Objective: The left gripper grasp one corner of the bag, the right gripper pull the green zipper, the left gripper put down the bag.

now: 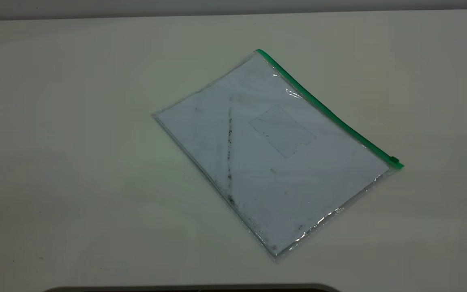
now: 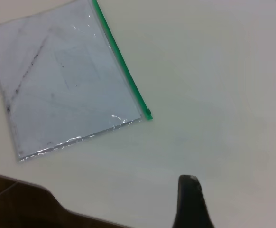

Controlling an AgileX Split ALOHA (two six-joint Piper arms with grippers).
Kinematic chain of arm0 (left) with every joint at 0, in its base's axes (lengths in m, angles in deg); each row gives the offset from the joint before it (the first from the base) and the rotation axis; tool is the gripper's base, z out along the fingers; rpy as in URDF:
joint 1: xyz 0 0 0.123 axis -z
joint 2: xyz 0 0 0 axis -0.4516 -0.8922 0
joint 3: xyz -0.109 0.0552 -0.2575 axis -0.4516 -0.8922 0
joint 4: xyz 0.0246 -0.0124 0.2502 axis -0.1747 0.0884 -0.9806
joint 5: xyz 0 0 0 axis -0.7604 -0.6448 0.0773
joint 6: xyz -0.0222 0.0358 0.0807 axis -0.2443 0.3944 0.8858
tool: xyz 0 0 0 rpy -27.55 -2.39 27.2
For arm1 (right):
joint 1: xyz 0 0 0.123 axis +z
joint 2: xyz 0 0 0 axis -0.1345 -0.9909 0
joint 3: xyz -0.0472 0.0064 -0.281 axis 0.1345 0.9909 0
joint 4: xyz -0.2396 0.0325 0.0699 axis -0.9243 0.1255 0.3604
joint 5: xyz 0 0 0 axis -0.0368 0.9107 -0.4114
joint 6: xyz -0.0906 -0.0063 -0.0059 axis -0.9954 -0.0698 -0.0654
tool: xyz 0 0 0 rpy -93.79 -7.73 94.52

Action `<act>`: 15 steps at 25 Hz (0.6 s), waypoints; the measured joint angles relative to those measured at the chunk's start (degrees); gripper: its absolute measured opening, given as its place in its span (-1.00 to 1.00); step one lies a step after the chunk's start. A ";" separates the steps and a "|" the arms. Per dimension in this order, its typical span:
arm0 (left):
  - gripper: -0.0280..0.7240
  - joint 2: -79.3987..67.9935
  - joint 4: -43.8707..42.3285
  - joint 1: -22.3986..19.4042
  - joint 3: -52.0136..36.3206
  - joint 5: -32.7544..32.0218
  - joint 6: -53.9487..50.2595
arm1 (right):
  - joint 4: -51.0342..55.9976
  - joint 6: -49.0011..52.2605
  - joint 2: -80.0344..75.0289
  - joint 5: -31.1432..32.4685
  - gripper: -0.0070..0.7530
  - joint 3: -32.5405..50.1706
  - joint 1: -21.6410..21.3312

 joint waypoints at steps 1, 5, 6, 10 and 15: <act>0.54 0.00 0.00 0.00 0.00 0.00 0.00 | 0.00 0.00 0.00 0.00 0.44 0.00 0.00; 0.54 0.00 0.00 0.00 0.00 0.00 0.00 | 0.00 0.04 0.00 0.00 0.43 0.00 0.00; 0.54 0.00 0.00 0.00 0.00 0.00 0.00 | 0.00 0.04 0.00 0.00 0.43 0.00 0.00; 0.54 0.00 0.00 0.00 0.00 0.00 0.00 | -0.01 0.04 0.00 0.00 0.43 0.00 0.00; 0.54 0.00 0.00 0.00 0.00 0.00 -0.05 | -0.01 0.04 2.19 -0.02 0.43 0.00 0.00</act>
